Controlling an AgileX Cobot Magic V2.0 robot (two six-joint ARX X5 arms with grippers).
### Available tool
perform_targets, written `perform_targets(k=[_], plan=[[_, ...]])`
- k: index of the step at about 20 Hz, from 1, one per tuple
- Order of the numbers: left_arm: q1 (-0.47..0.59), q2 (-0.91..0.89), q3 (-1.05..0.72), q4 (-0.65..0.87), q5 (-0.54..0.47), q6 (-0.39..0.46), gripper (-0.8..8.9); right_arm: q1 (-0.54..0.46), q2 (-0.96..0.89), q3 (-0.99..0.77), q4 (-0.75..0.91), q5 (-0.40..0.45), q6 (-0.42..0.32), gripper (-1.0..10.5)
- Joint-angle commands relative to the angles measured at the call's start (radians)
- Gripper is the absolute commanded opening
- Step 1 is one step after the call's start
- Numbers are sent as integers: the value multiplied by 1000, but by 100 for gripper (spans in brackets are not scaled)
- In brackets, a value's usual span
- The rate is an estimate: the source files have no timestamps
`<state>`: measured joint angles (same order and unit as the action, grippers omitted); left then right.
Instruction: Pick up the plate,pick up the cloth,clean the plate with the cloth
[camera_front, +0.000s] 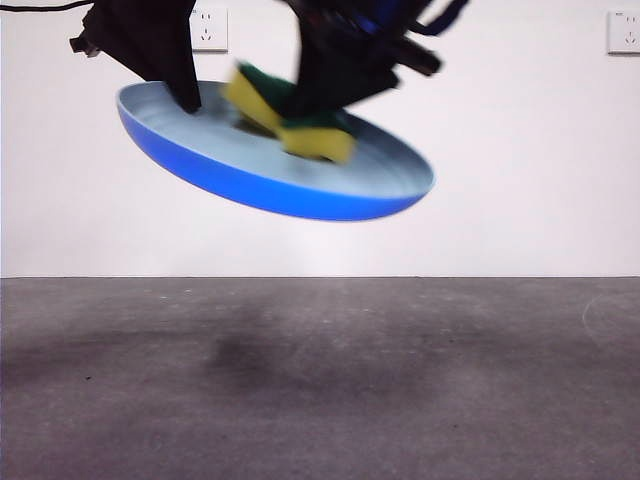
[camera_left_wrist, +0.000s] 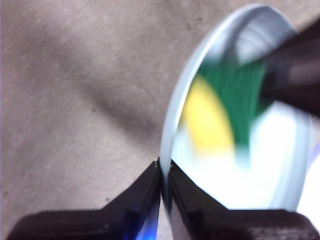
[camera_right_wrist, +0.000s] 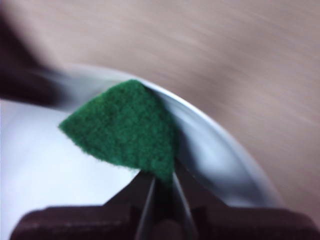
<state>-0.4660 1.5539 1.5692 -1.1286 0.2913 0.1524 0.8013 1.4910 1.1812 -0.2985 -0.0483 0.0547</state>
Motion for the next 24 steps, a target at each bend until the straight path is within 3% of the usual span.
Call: perform_targets(k=[1, 3, 9, 14, 18, 24], plan=[[-17, -3, 6, 34, 78, 31, -9, 27, 20, -11, 35, -117, 32, -16], [-16, -3, 6, 77, 68, 20, -9, 43, 20, -11, 16, -164, 31, -16], [-10, -3, 6, 144, -114, -14, -9, 51, 13, -11, -71, -163, 34, -16], [45, 32, 6, 172, -165, -14, -9, 51, -56, -11, -137, -150, 34, -16], [88, 142, 6, 171, -158, -19, -9, 43, -167, -11, -221, 29, 33, -16], [101, 285, 6, 187, -160, -19, -9, 10, -269, -11, -303, 138, 33, -16]])
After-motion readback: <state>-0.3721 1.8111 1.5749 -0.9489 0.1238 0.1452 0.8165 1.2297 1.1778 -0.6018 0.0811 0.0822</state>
